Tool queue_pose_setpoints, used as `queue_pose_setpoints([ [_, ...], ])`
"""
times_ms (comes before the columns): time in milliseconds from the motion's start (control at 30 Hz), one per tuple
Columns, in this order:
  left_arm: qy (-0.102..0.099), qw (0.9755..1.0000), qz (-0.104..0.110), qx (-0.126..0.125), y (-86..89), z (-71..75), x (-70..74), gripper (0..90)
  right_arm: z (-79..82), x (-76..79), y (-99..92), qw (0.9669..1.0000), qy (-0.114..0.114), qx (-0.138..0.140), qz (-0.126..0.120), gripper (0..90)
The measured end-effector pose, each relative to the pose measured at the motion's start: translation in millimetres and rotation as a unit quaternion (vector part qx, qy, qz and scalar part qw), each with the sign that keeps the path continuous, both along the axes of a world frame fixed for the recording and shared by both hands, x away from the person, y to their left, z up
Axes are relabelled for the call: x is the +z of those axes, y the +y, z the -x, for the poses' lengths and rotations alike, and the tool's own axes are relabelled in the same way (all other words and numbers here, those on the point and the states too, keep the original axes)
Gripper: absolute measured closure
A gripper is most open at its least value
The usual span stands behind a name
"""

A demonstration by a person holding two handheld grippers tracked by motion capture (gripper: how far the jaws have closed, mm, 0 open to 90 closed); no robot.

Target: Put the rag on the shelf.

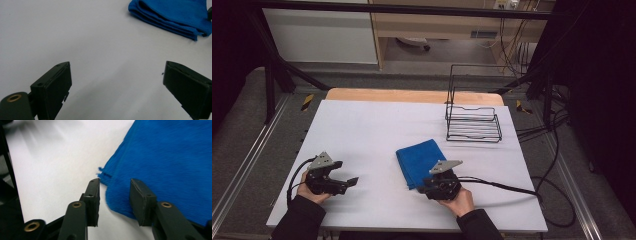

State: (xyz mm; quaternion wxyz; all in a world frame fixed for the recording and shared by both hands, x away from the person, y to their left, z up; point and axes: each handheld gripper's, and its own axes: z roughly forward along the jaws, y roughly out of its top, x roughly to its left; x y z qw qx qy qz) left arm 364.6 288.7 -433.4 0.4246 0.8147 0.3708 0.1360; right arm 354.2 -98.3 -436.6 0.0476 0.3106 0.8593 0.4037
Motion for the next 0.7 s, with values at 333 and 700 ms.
queue_pose_setpoints([
  [333,0.001,1.0000,0.000,0.000,-0.1,-0.1,-0.1,8.3,1.6,-15.2,12.5,0.9995,-0.010,0.004,0.030,87.4],
  [700,0.002,1.0000,-0.001,0.001,-0.3,-0.6,-0.4,8.3,-7.2,9.0,16.1,0.9998,-0.016,0.008,-0.008,89.6],
])
